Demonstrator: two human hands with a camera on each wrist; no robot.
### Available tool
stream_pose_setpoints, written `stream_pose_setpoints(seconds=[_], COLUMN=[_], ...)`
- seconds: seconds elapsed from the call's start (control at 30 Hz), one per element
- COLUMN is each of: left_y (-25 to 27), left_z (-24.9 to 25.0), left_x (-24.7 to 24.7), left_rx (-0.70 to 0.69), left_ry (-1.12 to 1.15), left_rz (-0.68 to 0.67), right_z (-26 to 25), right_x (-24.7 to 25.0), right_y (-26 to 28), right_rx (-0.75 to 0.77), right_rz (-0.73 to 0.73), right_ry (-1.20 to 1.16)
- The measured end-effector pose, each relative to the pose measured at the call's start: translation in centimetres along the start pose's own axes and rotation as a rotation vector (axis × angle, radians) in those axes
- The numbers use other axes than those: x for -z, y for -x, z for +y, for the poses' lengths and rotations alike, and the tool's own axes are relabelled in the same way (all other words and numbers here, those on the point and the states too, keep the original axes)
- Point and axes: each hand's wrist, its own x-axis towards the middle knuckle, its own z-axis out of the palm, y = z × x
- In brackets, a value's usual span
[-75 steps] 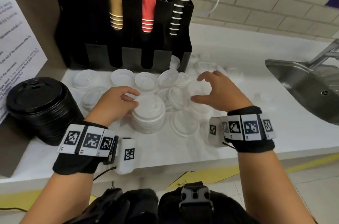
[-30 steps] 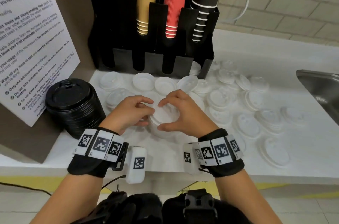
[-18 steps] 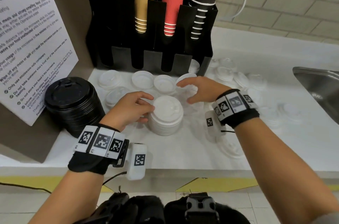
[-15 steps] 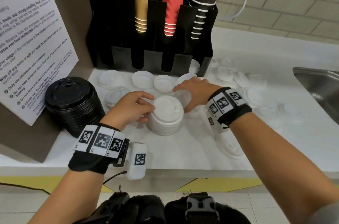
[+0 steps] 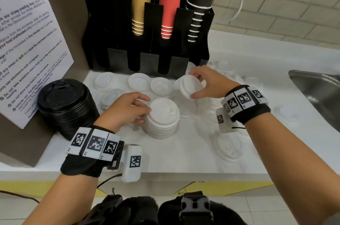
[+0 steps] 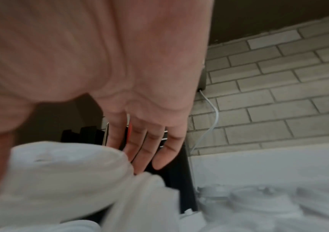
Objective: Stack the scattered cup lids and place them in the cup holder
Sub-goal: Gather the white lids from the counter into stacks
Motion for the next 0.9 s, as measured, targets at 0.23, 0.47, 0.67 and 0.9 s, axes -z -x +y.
stream_pose_setpoints(seconds=[0.23, 0.47, 0.67, 0.9], left_y=[0.0, 0.0, 0.2, 0.5], left_z=[0.2, 0.2, 0.3, 0.2], left_x=[-0.2, -0.2, -0.2, -0.3], left_rx=[0.002, 0.016, 0.016, 0.024], left_ry=[-0.005, -0.002, 0.005, 0.014], left_rz=[0.007, 0.003, 0.005, 0.018], right_z=[-2.2, -3.0, -3.2, -2.4], right_x=[-1.1, -4.0, -4.6, -0.3], right_y=[-1.6, -0.8, -0.7, 0.7], right_rx=[-0.017, -0.086, -0.098, -0.218], right_rz=[-0.127, -0.286, -0.263, -0.180], right_ry=[0.100, 0.595, 0.512, -0.025])
